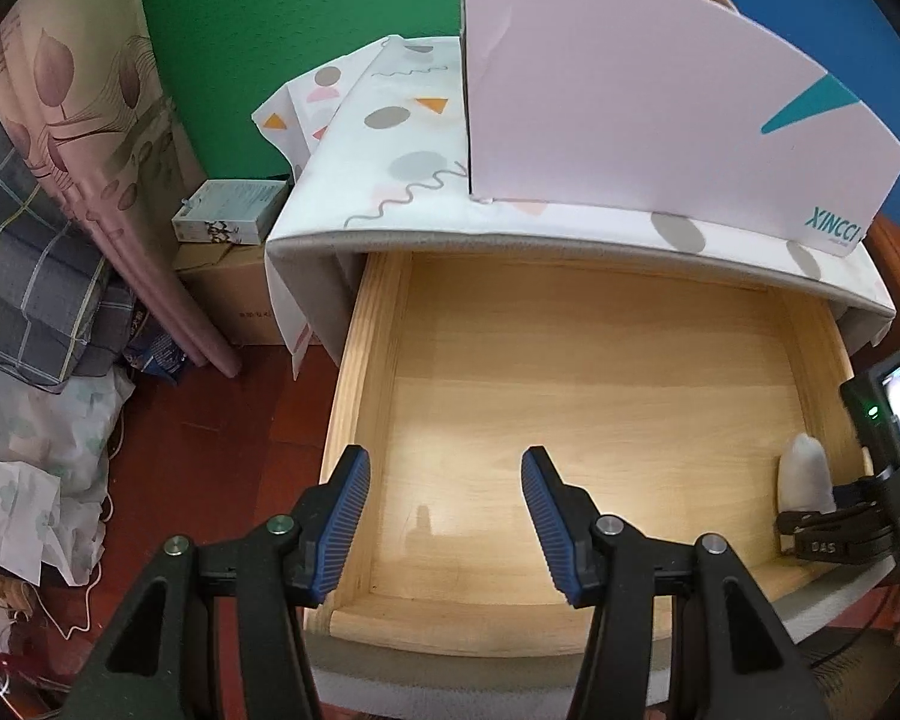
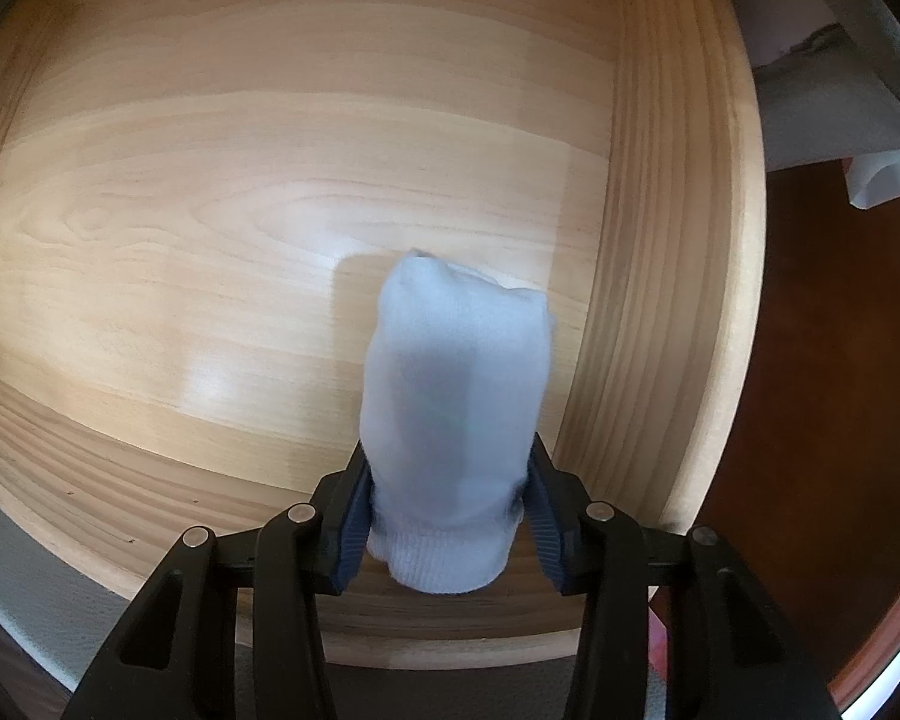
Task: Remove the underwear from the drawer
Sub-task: 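Withdraw the left gripper over the drawer while the right gripper lifts the white sock, then carry the white sock with the right gripper over the white box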
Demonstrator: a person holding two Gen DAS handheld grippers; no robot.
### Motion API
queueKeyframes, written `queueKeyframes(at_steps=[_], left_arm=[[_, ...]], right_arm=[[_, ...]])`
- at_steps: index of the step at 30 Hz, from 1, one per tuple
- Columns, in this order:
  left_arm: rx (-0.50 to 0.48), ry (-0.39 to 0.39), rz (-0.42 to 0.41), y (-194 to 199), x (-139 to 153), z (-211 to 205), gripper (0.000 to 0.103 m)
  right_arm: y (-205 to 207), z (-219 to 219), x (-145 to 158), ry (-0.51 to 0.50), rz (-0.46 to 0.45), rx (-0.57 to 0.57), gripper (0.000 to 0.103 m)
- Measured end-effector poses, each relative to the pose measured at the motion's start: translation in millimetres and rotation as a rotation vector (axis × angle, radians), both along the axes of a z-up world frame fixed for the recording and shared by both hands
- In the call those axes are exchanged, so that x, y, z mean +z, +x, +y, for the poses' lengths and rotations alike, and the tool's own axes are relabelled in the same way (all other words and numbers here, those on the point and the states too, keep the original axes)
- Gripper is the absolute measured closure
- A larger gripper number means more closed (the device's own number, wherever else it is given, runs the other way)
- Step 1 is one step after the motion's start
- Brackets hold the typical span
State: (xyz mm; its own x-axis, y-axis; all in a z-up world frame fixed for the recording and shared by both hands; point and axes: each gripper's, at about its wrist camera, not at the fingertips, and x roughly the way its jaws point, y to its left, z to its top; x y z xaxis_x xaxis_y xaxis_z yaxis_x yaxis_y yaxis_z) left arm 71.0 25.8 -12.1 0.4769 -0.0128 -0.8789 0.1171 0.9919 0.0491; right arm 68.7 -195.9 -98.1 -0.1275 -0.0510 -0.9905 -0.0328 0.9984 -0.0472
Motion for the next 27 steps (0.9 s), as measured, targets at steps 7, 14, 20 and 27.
queueKeyframes(at_steps=[7,14,20,27], left_arm=[[0.009,-0.032,0.004,1.5,-3.1,1.5,0.049],[0.002,-0.009,-0.017,0.2,-2.7,-0.6,0.049],[-0.037,0.015,-0.052,-5.7,1.0,-10.6,0.049],[-0.041,0.029,-0.053,-3.6,-1.7,-9.8,0.049]], right_arm=[[-0.1,0.7,11.0,-0.018,-0.056,0.001,0.061],[-8.5,3.3,28.9,-0.021,-0.149,0.007,0.061],[-12.5,0.2,37.9,0.004,-0.173,0.002,0.061],[-27.5,-3.7,82.0,0.067,-0.258,-0.007,0.061]])
